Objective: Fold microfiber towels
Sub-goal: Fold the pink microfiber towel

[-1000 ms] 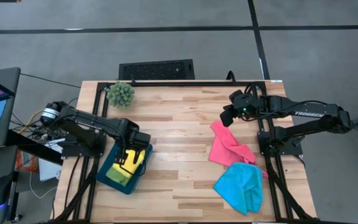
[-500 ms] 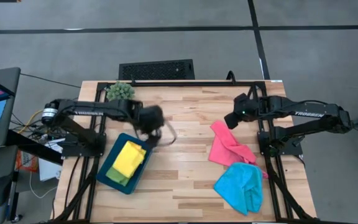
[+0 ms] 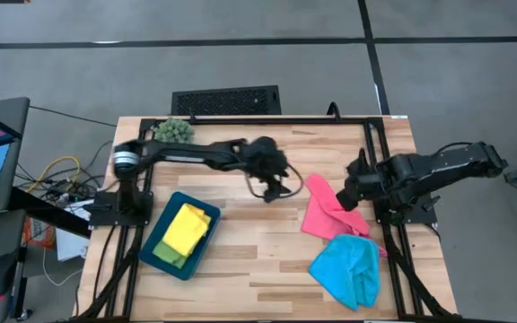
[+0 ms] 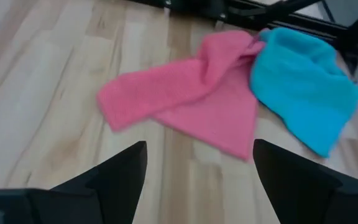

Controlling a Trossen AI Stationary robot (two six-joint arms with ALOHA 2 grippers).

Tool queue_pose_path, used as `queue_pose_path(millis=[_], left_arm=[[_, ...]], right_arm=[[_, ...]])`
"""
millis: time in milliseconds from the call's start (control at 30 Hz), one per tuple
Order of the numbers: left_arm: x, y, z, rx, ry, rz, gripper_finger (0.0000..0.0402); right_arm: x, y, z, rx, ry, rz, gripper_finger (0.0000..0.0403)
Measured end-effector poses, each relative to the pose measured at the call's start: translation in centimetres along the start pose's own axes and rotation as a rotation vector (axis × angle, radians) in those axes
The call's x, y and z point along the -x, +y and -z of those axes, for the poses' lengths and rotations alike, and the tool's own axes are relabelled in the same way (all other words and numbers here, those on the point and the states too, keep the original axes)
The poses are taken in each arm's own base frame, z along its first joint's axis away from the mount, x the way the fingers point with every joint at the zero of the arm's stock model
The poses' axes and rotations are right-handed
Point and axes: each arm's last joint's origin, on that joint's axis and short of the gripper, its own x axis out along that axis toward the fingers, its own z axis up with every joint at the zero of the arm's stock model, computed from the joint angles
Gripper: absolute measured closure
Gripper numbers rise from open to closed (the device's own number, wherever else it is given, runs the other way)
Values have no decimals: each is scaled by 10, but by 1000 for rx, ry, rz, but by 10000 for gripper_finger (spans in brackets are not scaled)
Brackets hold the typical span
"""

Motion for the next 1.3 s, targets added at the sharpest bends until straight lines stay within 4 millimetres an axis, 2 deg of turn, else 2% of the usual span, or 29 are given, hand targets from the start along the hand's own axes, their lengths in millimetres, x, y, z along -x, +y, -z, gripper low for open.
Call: queue_pose_path(millis=[100, 200, 300, 367, 467, 633, 767, 967, 1167, 1300], left_arm=[[-29, 7, -8, -19, 3, 13, 116], [-52, 10, -16, 20, 4, 110, 116], [-60, 8, -26, 70, 14, 246, 116], [-57, 7, -33, 97, 34, 320, 116], [-44, 7, -43, 131, 91, 447, 116], [-14, 3, -64, 216, 202, 615, 116], [12, -13, -81, 223, 253, 635, 116], [48, -44, -113, 160, 144, 682, 116], [89, -67, -132, 112, 4, 610, 116], [104, -76, -135, 110, -41, 484, 116]], right_arm=[[3, 5, 12, -13, 8, -22, 358], [6, 10, 24, -22, 12, -45, 358], [9, 13, 36, -34, 24, -64, 358], [11, 15, 43, -49, 30, -78, 358], [14, 19, 52, -71, 38, -126, 358], [21, 35, 60, -61, 13, -321, 358], [25, 43, 56, -31, -87, -401, 359], [26, 41, 43, -16, -163, -420, 359], [28, 32, 27, 30, -228, -411, 359], [30, 27, 14, 70, -284, -405, 359]])
